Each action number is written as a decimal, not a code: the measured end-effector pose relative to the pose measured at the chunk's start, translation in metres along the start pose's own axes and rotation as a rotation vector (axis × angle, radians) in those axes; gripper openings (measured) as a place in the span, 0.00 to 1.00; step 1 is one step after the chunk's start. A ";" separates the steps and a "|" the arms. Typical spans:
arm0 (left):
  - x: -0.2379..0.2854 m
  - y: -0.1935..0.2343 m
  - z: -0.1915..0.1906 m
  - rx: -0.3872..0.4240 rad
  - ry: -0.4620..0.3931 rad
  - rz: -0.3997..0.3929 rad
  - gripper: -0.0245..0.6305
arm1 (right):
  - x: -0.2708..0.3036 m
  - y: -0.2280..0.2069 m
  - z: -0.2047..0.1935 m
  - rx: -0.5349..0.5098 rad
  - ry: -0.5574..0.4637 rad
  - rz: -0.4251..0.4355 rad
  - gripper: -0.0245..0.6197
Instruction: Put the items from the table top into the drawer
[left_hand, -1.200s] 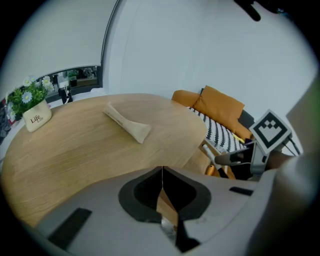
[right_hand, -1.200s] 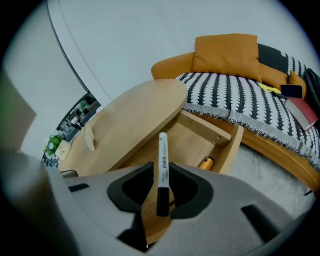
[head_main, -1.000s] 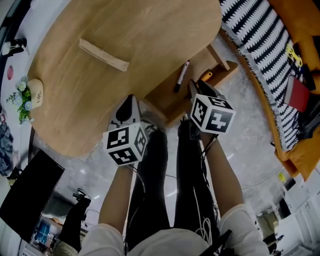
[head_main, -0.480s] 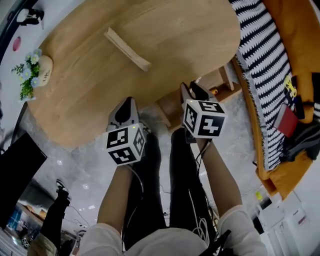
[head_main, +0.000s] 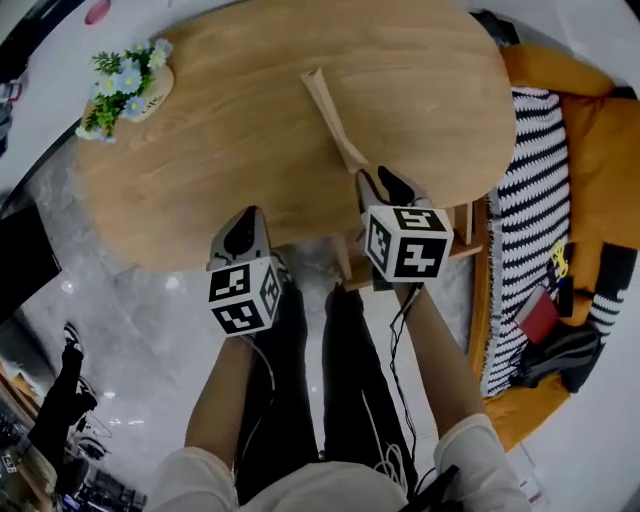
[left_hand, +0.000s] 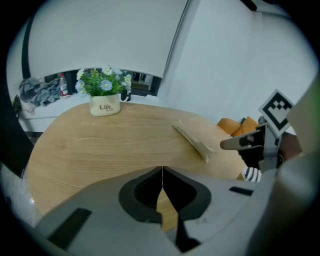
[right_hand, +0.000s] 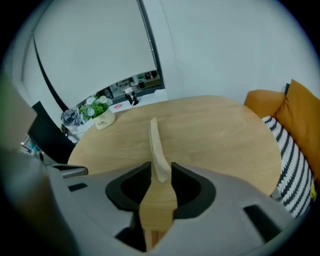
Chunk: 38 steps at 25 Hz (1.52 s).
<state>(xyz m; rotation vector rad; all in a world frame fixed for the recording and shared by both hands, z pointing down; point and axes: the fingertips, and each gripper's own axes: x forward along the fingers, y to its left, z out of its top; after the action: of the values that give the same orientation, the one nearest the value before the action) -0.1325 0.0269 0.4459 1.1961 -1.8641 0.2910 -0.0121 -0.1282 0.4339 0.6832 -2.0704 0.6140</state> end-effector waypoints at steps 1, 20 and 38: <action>-0.002 0.007 0.001 -0.016 -0.007 0.010 0.05 | 0.004 0.006 0.007 -0.033 0.002 0.011 0.22; 0.011 0.067 -0.001 -0.148 -0.040 0.091 0.05 | 0.091 0.035 0.038 -0.354 0.102 0.021 0.23; 0.016 0.050 0.001 -0.125 -0.028 0.079 0.05 | 0.079 0.022 0.035 -0.287 0.090 0.010 0.11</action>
<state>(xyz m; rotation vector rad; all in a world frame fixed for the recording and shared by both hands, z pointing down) -0.1767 0.0413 0.4701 1.0492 -1.9274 0.1987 -0.0857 -0.1538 0.4777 0.4712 -2.0264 0.3359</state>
